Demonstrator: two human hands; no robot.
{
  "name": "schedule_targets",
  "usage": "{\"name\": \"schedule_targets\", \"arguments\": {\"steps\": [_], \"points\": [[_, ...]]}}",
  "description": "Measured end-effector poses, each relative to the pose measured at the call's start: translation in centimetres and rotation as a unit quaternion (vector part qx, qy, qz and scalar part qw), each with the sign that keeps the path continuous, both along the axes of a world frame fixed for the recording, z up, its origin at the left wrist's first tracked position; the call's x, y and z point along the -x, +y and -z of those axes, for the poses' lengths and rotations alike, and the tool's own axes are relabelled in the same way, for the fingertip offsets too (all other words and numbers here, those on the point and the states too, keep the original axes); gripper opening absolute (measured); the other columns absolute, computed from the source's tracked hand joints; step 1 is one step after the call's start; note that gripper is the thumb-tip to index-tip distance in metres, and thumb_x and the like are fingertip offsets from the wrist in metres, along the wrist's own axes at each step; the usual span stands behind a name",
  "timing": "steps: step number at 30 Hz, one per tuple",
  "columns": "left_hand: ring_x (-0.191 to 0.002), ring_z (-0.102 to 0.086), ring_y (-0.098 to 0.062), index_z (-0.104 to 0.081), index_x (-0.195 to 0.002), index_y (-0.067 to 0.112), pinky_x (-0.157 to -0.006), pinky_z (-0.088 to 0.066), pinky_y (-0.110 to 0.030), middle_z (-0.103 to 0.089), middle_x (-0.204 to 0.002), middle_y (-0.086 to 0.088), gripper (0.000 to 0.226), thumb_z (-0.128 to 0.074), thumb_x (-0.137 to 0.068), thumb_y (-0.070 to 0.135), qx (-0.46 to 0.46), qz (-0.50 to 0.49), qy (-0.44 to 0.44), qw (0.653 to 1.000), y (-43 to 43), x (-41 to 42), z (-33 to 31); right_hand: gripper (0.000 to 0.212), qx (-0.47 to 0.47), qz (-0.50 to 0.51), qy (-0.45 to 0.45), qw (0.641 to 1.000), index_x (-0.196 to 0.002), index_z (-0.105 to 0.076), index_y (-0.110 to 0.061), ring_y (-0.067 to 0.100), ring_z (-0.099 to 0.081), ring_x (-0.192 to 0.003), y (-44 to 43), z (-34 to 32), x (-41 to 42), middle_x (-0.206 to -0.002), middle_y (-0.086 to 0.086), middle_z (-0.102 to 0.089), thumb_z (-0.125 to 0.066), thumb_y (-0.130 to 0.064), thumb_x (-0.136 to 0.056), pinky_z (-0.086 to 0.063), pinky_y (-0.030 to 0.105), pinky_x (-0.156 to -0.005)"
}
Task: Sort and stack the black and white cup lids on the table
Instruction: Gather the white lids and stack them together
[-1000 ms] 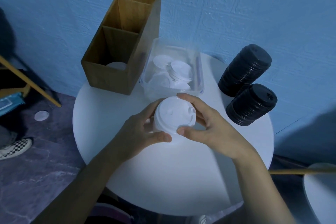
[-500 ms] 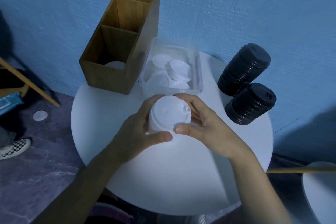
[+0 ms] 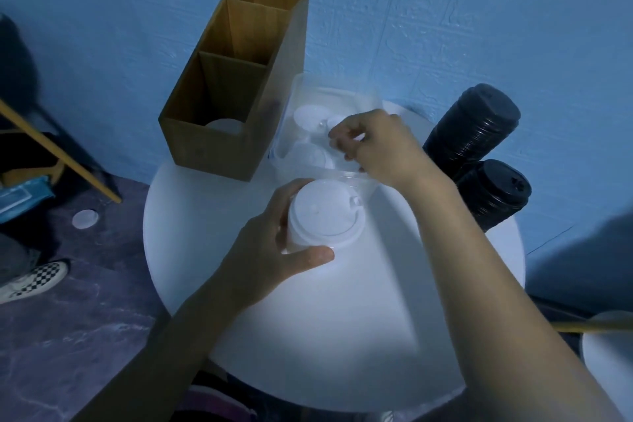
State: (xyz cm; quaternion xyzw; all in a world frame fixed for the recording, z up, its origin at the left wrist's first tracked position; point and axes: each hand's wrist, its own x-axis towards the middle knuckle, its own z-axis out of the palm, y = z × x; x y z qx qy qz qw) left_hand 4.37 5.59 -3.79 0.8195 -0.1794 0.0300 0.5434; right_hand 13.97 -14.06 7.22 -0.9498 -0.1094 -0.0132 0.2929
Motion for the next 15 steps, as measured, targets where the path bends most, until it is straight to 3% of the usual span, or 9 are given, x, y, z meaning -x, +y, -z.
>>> {"name": "schedule_targets", "arguments": {"steps": [2, 4, 7, 11, 15], "points": [[-0.126, -0.054, 0.001, -0.037, -0.142, 0.052, -0.1, -0.057, -0.04, -0.052, -0.137, 0.032, 0.086, -0.081, -0.068, 0.053, 0.0, -0.003, 0.003, 1.0, 0.0, -0.1, 0.0, 0.03, 0.078, 0.01, 0.033, 0.996, -0.107, -0.074, -0.024, 0.021, -0.065, -0.097, 1.2, 0.6, -1.6, -0.102, -0.004, -0.073, -0.071, -0.047, -0.089, -0.049, 0.034, -0.08], [-0.126, -0.054, 0.002, -0.036, -0.142, 0.053, -0.1, -0.056, -0.042, -0.051, -0.137, 0.032, 0.087, -0.08, -0.068, 0.055, 0.0, -0.006, 0.006, 1.0, 0.1, 0.0, 0.0, 0.035, 0.105, 0.02, 0.044, 0.993, -0.095, -0.073, -0.024, 0.024, -0.065, -0.089, 2.2, 1.4, -2.6, -0.09, -0.001, -0.072, -0.073, -0.056, -0.082, -0.049, 0.034, -0.072], [-0.126, -0.054, 0.002, -0.035, -0.141, 0.055, -0.099, -0.057, -0.042, -0.051, -0.137, 0.032, 0.086, -0.08, -0.068, 0.055, 0.003, -0.011, 0.001, 1.0, 0.0, 0.0, -0.1, 0.029, 0.135, 0.041, 0.038, 0.989, -0.077, -0.071, -0.015, 0.027, -0.066, -0.079, 2.7, 1.9, -3.2, -0.07, 0.002, -0.066, -0.075, -0.044, -0.08, -0.049, 0.033, -0.065], [-0.125, -0.055, 0.0, -0.034, -0.141, 0.056, -0.098, -0.058, -0.044, -0.052, -0.137, 0.033, 0.086, -0.08, -0.069, 0.057, -0.008, -0.015, -0.014, 1.0, 0.1, -0.1, 0.1, 0.013, 0.113, 0.046, 0.036, 0.992, -0.079, -0.068, -0.02, 0.026, -0.066, -0.088, 2.5, 1.8, -3.2, -0.081, 0.002, -0.071, -0.072, -0.031, -0.083, -0.051, 0.032, -0.072], [-0.125, -0.056, -0.003, -0.034, -0.14, 0.058, -0.098, -0.057, -0.044, -0.051, -0.137, 0.033, 0.085, -0.079, -0.068, 0.059, -0.009, -0.016, -0.012, 1.0, 0.1, -0.2, 0.3, 0.019, 0.08, 0.034, 0.056, 0.995, -0.076, -0.06, -0.02, 0.025, -0.067, -0.085, 2.6, 1.5, -2.7, -0.081, 0.004, -0.074, -0.073, -0.031, -0.085, -0.054, 0.033, -0.076]]}}
